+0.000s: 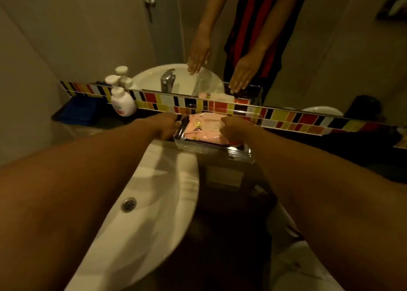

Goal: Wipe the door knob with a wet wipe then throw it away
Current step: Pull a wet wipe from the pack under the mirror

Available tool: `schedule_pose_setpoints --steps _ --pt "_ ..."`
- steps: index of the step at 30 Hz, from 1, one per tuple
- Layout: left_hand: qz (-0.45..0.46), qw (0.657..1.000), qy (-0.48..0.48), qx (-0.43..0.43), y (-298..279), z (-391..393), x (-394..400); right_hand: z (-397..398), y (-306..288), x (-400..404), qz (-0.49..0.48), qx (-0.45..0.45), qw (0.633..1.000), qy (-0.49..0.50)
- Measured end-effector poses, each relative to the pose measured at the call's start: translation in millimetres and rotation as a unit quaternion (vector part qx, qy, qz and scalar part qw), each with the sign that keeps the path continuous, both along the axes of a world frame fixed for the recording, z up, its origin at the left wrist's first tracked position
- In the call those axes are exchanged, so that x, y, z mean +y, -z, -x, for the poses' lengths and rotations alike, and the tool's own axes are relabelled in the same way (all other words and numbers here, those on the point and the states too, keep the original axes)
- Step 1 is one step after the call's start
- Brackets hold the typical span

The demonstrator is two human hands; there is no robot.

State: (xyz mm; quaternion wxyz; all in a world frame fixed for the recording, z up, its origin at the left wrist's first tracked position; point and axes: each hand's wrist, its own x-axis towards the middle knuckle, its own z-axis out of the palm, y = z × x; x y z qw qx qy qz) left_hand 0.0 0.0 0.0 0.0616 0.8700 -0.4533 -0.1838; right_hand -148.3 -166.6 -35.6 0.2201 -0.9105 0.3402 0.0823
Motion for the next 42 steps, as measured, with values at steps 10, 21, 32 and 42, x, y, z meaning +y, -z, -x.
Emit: schedule_pose_setpoints --steps 10,21,32,42 --pt "-0.017 0.999 0.042 -0.026 40.7 20.5 -66.0 20.1 37.9 -37.4 0.007 -0.050 0.998 0.032" --pt "0.138 0.980 -0.110 0.094 86.4 27.0 -94.3 5.3 67.1 -35.0 -0.020 -0.168 0.981 0.097" --pt "0.198 0.968 -0.136 0.067 103.7 29.8 -109.5 -7.3 74.0 -31.3 -0.074 -0.252 0.945 0.196" --pt "0.270 0.945 -0.144 0.115 47.6 28.6 -64.1 -9.0 16.5 2.8 -0.164 -0.329 0.903 0.222"
